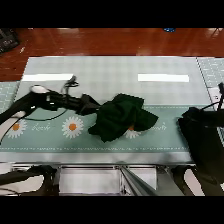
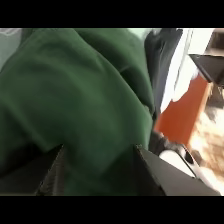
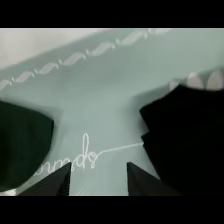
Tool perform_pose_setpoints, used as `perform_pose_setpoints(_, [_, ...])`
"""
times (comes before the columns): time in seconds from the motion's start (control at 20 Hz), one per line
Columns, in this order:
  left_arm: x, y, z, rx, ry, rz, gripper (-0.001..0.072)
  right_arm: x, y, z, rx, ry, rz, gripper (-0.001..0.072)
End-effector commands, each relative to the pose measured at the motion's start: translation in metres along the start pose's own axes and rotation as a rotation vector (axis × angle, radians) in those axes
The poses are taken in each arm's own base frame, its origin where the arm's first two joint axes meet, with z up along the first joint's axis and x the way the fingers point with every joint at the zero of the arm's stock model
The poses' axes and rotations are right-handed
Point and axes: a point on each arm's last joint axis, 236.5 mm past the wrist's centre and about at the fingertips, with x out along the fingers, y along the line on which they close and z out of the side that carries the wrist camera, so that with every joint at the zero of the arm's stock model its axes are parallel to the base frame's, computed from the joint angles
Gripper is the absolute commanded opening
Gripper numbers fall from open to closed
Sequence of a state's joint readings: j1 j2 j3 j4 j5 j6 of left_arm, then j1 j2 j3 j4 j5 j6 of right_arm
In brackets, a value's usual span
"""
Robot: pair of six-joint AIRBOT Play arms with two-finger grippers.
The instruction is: Fold the shirts.
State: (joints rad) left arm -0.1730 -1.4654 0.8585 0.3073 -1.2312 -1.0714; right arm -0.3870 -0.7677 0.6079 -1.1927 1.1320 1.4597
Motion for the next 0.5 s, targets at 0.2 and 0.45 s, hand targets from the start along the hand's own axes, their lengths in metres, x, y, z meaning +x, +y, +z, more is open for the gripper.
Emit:
perform_pose_setpoints(0.2, [0.029,-0.025,0.024,0.157,0.163,-0.041,0.0018,0.038,0.001,-0.074,0.095,0.188,0.084,0.0406])
perform_pose_setpoints(0.45, [-0.031,-0.035,0.082,0.171,-0.036,-0.025,0.0018,0.049,0.021,-0.071,0.151,0.185,0.187,0.0405])
